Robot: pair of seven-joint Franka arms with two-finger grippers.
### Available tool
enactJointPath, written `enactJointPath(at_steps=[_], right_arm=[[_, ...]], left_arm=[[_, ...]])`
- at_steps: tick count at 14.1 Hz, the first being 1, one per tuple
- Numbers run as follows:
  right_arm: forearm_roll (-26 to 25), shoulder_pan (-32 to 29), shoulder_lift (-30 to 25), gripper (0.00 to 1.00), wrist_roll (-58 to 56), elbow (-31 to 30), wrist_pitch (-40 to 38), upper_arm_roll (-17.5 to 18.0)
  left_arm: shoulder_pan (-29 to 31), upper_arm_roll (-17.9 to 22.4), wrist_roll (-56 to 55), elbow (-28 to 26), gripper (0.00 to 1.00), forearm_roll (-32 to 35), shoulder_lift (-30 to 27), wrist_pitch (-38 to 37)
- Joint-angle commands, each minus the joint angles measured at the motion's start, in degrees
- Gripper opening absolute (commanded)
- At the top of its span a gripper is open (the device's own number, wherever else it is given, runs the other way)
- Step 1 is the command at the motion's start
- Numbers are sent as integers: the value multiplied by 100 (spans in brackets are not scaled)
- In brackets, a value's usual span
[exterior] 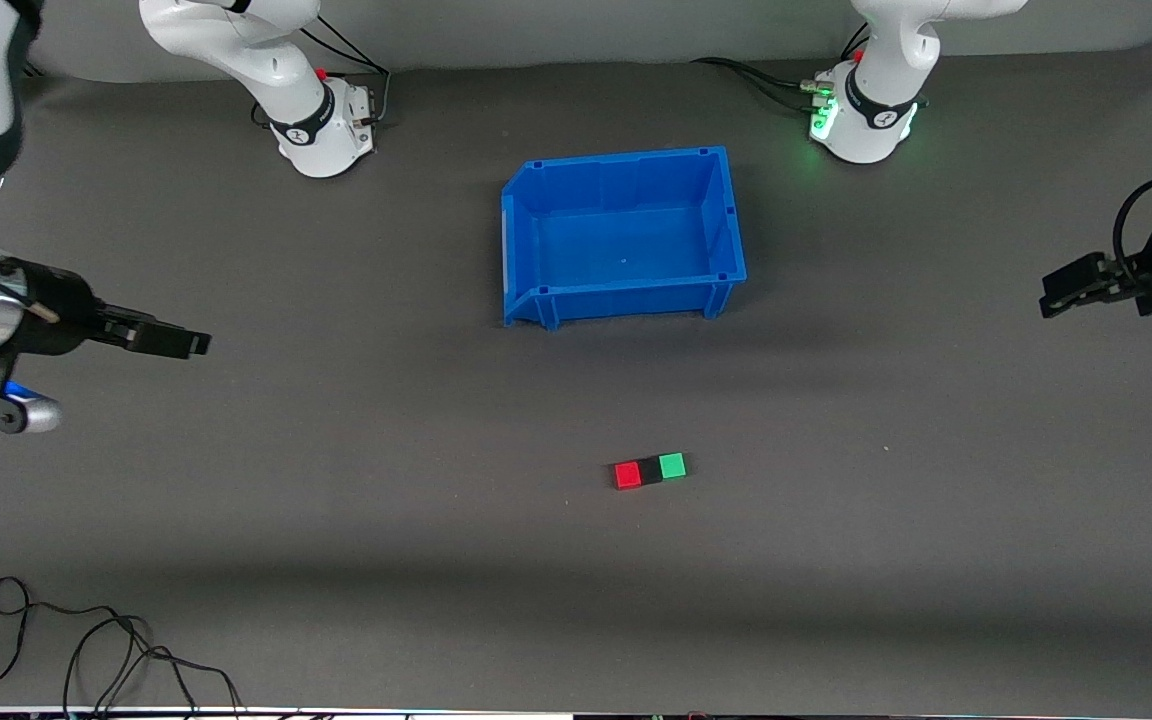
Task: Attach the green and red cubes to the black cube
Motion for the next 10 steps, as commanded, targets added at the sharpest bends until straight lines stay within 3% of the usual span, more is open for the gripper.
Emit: enactJointPath(at_steps=[1, 5, 8, 10], right_arm=[[-472, -482, -616, 100, -1100, -833, 208, 489], [-1554, -1070, -1555, 100, -2124, -2132, 1269, 1745], [-1582, -1098, -2223, 100, -2080, -3082, 2253, 1818], [-1547, -1116, -2515, 100, -2071, -3401, 2773, 1826]], left_arm=[[42, -15, 608, 108, 100, -57, -56, -86], [51, -15, 768, 161, 100, -31, 6, -42], [183, -15, 778, 170, 100, -39, -38, -165], [183, -6, 769, 161, 100, -48, -30, -156]])
